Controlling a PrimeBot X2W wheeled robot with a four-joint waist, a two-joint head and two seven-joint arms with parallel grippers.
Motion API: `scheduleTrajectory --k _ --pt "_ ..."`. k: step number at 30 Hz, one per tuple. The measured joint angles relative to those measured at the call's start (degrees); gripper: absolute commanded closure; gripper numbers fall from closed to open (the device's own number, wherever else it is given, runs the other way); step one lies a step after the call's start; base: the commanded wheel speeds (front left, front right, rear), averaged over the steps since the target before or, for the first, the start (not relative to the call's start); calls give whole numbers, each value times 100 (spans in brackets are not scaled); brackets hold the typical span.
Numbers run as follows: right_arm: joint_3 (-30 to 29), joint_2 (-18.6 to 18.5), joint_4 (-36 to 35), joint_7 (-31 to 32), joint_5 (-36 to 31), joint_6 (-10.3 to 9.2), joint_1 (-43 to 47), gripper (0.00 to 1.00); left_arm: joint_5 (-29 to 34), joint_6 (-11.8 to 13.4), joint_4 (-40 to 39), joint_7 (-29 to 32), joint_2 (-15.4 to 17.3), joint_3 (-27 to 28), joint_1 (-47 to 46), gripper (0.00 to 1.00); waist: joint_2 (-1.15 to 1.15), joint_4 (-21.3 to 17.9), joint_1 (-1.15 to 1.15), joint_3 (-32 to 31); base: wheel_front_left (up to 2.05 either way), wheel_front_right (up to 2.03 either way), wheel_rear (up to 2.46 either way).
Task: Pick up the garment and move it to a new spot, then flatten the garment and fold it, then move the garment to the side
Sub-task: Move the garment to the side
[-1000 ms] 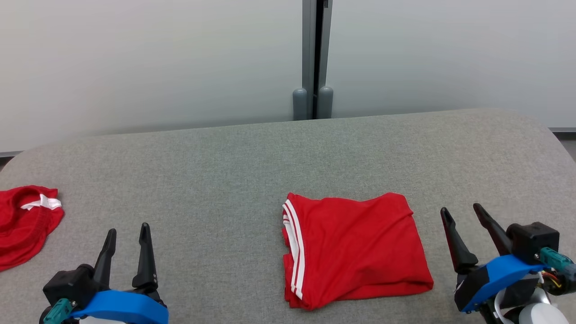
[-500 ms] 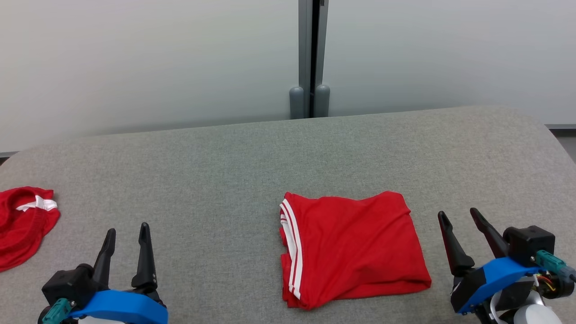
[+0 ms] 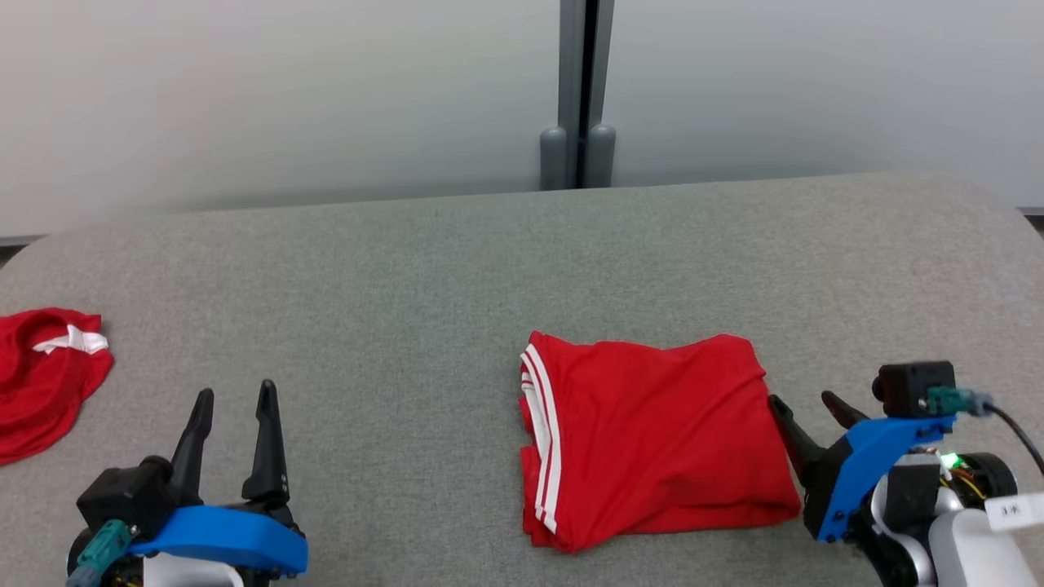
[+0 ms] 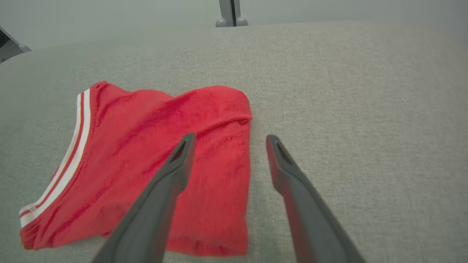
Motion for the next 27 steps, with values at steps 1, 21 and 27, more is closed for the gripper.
scheduleTrajectory --k 1,21,27 --pt "-88 23 35 210 -57 0 -66 0 7 0 -9 8 7 -9 -44 0 0 21 0 38 0 0 0" --pt "-589 190 1876 1254 -236 -9 -1069 55 100 -129 153 0 -68 -237 -561 0 0 436 0 621 0 0 0" --pt "59 110 1923 1190 -209 -9 -1166 100 91 -175 207 -43 -66 -243 -603 0 0 288 0 621 0 0 0"
